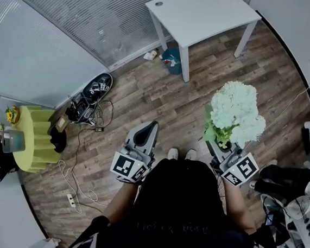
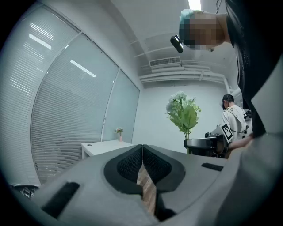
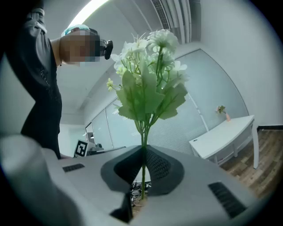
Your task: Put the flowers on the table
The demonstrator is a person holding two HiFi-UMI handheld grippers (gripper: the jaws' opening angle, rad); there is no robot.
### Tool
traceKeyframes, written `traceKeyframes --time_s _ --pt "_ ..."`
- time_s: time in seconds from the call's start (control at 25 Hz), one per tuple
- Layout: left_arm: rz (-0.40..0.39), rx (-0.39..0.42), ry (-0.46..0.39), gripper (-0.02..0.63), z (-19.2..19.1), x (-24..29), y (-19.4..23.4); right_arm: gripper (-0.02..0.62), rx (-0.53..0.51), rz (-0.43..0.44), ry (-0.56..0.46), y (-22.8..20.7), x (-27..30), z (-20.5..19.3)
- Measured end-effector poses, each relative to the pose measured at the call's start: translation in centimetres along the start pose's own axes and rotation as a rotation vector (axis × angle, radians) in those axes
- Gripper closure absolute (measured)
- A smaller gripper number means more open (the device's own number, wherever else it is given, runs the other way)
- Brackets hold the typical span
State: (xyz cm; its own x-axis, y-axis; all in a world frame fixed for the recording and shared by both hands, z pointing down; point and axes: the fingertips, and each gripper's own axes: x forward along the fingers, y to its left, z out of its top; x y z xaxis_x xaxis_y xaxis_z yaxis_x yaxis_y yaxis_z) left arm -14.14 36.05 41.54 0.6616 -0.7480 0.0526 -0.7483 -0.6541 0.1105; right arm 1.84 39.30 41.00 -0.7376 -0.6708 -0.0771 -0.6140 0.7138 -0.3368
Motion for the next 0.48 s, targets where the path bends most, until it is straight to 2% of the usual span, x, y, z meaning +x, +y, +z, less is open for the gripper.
traceKeyframes --time_s 0.2,0.48 --pt "0.001 0.01 -0.005 0.586 0.2 0.5 -1.8 0.557 0.013 -0.004 0.0 -0.8 -1.6 0.1" --pt "0.025 -0.003 -0.012 0.586 -0.1 1.0 -2.5 0.557 0.101 -0.008 -0.006 -2.9 -2.3 -0.2"
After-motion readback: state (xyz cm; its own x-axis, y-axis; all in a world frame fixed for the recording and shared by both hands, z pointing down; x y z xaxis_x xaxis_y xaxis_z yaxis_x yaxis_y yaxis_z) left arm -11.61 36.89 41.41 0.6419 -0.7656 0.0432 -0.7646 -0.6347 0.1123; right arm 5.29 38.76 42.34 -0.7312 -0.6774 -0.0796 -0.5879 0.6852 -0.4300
